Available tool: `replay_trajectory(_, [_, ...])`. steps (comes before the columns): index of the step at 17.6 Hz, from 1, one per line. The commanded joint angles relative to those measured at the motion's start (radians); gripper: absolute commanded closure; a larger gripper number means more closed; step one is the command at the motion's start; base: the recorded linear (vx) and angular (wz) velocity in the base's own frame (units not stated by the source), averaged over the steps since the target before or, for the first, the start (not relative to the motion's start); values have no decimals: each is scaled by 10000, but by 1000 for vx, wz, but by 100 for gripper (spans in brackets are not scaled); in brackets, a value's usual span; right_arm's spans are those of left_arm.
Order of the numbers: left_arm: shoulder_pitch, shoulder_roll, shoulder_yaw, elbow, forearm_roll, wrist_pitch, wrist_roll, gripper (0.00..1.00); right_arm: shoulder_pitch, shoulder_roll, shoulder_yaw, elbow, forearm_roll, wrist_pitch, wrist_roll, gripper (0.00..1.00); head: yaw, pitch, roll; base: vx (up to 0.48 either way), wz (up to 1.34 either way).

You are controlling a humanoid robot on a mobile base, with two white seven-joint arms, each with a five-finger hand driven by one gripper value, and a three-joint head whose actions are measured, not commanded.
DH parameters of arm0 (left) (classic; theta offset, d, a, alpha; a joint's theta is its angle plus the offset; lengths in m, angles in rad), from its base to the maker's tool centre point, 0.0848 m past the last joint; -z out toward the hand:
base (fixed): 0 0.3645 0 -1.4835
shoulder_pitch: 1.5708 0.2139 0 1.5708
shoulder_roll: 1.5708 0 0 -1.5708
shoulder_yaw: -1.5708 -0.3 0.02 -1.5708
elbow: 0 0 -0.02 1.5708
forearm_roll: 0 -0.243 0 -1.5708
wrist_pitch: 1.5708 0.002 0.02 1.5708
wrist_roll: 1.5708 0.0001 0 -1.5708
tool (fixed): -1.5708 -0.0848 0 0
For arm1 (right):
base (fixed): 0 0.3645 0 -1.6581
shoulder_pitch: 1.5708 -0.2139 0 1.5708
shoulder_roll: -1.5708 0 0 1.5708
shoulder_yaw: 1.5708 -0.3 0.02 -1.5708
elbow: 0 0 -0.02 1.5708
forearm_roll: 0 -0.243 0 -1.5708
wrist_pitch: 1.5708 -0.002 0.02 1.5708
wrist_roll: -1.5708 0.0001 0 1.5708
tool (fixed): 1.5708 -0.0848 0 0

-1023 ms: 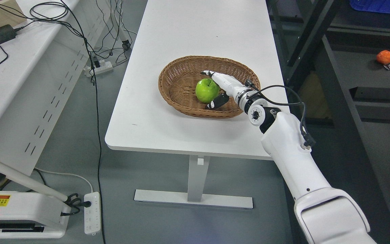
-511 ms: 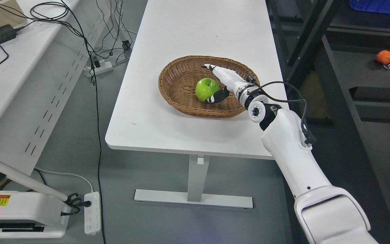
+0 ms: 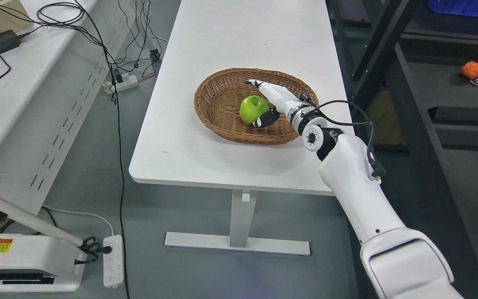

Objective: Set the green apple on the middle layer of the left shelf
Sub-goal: 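Close the right hand fingers around the green apple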

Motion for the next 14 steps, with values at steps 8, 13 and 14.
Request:
replay_trajectory(8, [0,175,19,-3,0,-7,1,0,-8,-174,391,315,20,420,-51,9,0,0,0,13,0])
replay_trajectory(13, [0,175,19,-3,0,-7,1,0,-23,-174,346,299,5,420,-127,20,0,0,0,50,-1])
replay_trajectory(14, [0,175,-11,-3,0,-7,1,0,-8,-174,361,284,5,420,-143,20,0,1,0,30,0])
